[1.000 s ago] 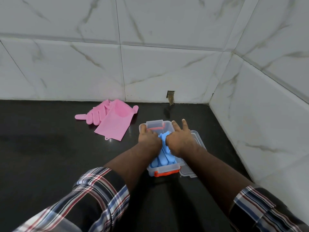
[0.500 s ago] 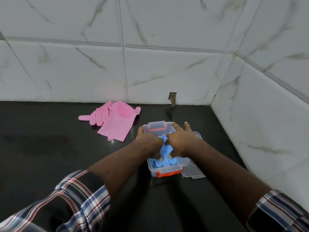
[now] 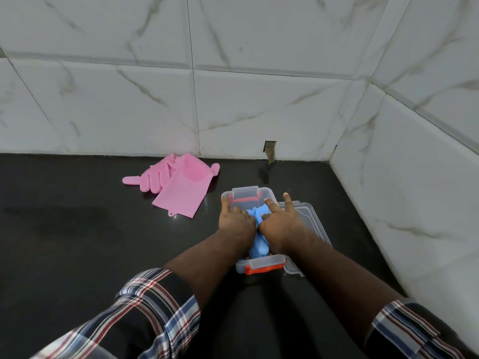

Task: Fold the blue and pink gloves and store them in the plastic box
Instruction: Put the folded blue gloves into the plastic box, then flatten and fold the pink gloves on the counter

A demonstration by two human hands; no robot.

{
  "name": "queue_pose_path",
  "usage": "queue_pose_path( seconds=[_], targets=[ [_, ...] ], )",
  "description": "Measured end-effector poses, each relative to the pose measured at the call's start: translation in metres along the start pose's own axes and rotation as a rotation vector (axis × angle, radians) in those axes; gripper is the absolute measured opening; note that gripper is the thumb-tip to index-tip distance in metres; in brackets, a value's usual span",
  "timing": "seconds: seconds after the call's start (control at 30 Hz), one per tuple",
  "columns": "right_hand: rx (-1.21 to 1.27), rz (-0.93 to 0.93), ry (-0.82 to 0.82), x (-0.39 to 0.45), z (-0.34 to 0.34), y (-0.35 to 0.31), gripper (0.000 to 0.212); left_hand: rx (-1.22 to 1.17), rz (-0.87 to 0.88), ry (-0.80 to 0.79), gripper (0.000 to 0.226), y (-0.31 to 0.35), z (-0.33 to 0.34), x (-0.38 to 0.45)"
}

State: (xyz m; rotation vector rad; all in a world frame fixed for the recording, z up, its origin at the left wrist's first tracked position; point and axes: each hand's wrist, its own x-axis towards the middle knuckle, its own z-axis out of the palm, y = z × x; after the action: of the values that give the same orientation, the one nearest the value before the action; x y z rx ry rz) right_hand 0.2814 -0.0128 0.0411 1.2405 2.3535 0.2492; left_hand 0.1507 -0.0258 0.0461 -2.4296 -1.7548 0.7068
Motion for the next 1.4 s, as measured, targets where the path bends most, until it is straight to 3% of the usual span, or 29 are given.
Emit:
queue_pose_path(
  seconds=[0.2,0.37,0.47,0.6,0.7,0.83,0.97,1.13,1.27,1.4],
  targets=[
    [0.016,0.008,-0.018,0.000,-0.002,-0.002,0.053,-0.073,0.030,0.015,0.065,-0.006,0.001,-0.002],
    [0.071,0.028,-0.170,-0.004,-0.019,-0.005,0.064,-0.253,0.108,-0.056,0.062,-0.017,-0.010,-0.009],
    [0.196,0.063,-0.197,-0.007,-0.034,-0.008,0.063,-0.429,0.095,0.131,0.042,-0.032,-0.010,-0.014],
    [0.404,0.130,0.040,-0.005,-0.048,-0.018,0.045,-0.737,-0.027,0.455,0.023,-0.054,0.010,-0.022],
    [0.589,0.229,0.123,0.004,-0.056,-0.036,0.039,-0.840,-0.120,0.508,0.021,-0.062,0.027,-0.029],
    [0.696,0.341,0.256,0.013,-0.068,-0.060,0.036,-0.919,-0.208,0.502,0.022,-0.074,0.043,-0.036],
    [0.673,0.249,0.352,0.021,-0.091,-0.083,0.029,-0.899,-0.271,0.398,0.030,-0.093,0.062,-0.038],
    [0.747,0.227,0.208,0.047,-0.100,-0.121,0.033,-0.823,-0.305,0.192,0.043,-0.118,0.086,-0.039],
    [0.789,0.218,0.085,0.062,-0.094,-0.138,0.045,-0.771,-0.355,0.132,0.046,-0.140,0.106,-0.041],
    [0.820,0.206,0.046,0.078,-0.087,-0.148,0.041,-0.775,-0.382,0.100,0.046,-0.162,0.120,-0.042]
  ],
)
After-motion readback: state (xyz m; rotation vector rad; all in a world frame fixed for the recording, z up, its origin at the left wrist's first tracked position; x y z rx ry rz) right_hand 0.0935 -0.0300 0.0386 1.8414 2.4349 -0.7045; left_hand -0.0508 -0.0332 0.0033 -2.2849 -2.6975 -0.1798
